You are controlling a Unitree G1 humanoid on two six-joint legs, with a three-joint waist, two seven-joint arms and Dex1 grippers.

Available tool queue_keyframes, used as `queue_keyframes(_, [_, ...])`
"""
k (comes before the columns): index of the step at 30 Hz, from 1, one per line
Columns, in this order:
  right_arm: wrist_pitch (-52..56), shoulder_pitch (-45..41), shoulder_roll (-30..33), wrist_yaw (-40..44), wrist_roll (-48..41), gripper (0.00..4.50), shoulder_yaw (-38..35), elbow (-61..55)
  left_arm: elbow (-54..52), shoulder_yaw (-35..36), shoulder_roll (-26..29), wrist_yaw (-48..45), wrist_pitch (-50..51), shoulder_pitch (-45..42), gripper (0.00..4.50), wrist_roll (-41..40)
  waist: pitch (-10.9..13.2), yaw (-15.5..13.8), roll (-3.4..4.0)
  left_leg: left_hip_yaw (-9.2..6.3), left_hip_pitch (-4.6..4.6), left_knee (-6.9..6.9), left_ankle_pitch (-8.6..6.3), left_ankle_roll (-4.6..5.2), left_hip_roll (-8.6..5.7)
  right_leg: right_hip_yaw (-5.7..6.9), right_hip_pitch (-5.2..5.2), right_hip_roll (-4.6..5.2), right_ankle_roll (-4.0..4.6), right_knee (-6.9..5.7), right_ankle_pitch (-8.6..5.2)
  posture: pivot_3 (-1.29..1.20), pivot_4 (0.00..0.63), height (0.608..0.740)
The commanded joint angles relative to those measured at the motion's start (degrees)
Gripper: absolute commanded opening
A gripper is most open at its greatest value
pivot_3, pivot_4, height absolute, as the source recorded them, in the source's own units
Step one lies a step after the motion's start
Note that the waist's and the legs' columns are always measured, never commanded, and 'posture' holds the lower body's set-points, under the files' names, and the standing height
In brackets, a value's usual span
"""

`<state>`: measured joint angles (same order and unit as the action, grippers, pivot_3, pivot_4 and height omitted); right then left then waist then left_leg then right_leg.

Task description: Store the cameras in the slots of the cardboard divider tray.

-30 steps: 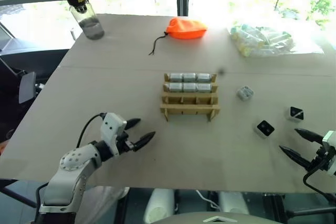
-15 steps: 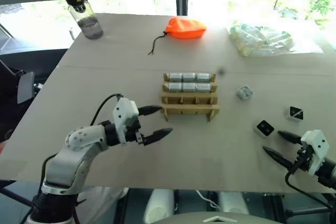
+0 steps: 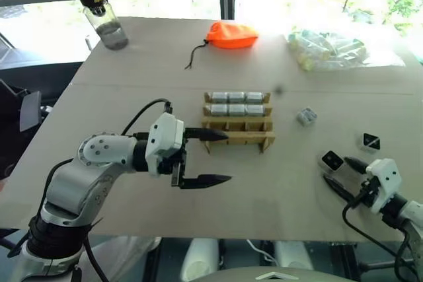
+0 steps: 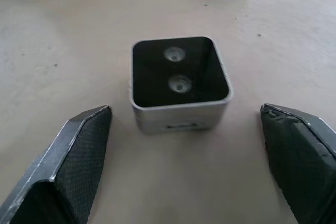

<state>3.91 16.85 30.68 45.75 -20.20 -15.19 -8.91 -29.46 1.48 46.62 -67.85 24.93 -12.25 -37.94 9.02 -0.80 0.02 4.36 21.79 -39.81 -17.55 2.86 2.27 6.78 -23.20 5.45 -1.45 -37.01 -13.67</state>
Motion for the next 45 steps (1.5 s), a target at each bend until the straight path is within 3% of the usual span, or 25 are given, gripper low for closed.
queue_keyframes(1, [-1.48,0.31,0.87,0.12,0.92,4.50,0.03,-0.59,-2.20,0.98,0.57,-0.25,-0.03,-0.21,4.21,-1.37,-0.01,-0.07,-0.02,0.00,0.00,0.00,0.00,0.00,-0.01,-0.01,0.00,0.01,0.00,0.00,0.00,0.00,0.150,0.726])
queue_keyframes(4, [-1.87,-0.13,0.85,0.00,0.89,4.50,0.05,-0.49,-1.96,1.08,0.72,-0.41,-0.56,0.05,4.21,-1.14,-0.01,-0.04,-0.03,-0.01,0.01,0.00,0.00,0.00,-0.01,-0.01,0.01,0.01,0.00,0.01,0.00,0.00,0.150,0.726])
queue_keyframes(5, [-1.90,-0.37,0.85,-0.08,0.85,4.25,0.05,-0.48,-1.82,1.11,0.77,-0.51,-0.75,0.20,4.24,-0.99,-0.01,-0.04,-0.03,-0.01,0.00,0.00,0.00,0.00,-0.01,-0.01,0.00,0.00,0.00,0.01,0.00,0.00,0.150,0.726])
queue_keyframes(7, [-2.11,-0.66,0.84,-0.14,0.80,3.70,0.04,-0.38,-1.63,1.22,0.79,-0.54,-1.05,0.49,4.25,-0.76,0.00,-0.04,-0.03,-0.01,0.00,0.00,0.00,0.00,-0.01,-0.01,0.00,-0.01,0.00,0.01,0.00,0.00,0.150,0.726])
queue_keyframes(11, [-2.57,-0.92,0.86,-0.13,0.76,1.85,0.07,-0.15,-1.41,1.17,0.66,-0.43,-1.49,0.72,4.25,-0.49,0.00,-0.04,-0.03,0.00,0.01,0.00,0.00,0.00,-0.01,-0.01,0.00,0.00,0.00,0.01,0.00,0.00,0.150,0.726])
queue_keyframes(18, [-1.50,-5.17,2.12,-2.22,3.83,1.83,3.58,-9.30,2.21,-4.02,-2.53,5.99,2.66,-6.22,4.25,3.63,0.01,-0.05,-0.03,-0.01,0.00,-0.01,0.01,-0.01,-0.03,0.00,0.01,-0.01,0.00,-0.02,0.00,0.00,0.150,0.726])
queue_keyframes(21, [-9.64,-11.04,4.89,-3.12,14.08,1.83,7.80,-10.10,6.26,-7.64,-6.43,10.84,8.95,-13.32,4.25,4.64,0.02,-0.05,-0.05,0.00,-0.02,-0.03,0.02,-0.01,-0.06,0.03,0.02,-0.02,-0.02,-0.03,0.00,0.00,0.150,0.726])
queue_keyframes(28, [-32.90,-26.15,11.92,-5.35,34.78,1.83,18.80,-1.90,17.74,-13.89,-10.82,9.49,15.14,-25.71,4.25,7.34,0.10,-0.01,-0.19,0.02,0.17,0.00,0.03,-0.05,-0.10,0.09,-0.16,-0.08,-0.03,0.01,0.00,0.00,0.150,0.726])
queue_keyframes(35, [-44.61,-39.07,10.00,-10.96,47.67,1.83,27.46,6.13,26.07,-18.21,-11.94,3.83,20.94,-35.21,4.25,8.60,0.24,0.08,-0.33,0.08,0.26,-0.19,0.11,-0.16,-0.11,0.09,-0.21,-0.10,-0.04,-0.05,0.00,0.00,0.150,0.726])
queue_keyframes(45, [-48.59,-47.52,5.90,-15.48,53.03,1.83,32.06,8.84,26.05,-20.50,-11.15,-0.04,21.52,-36.58,4.25,11.37,0.27,0.12,-0.35,0.06,0.29,-0.22,0.12,-0.18,-0.03,0.10,-0.23,-0.09,-0.02,-0.08,0.01,0.00,0.150,0.726])
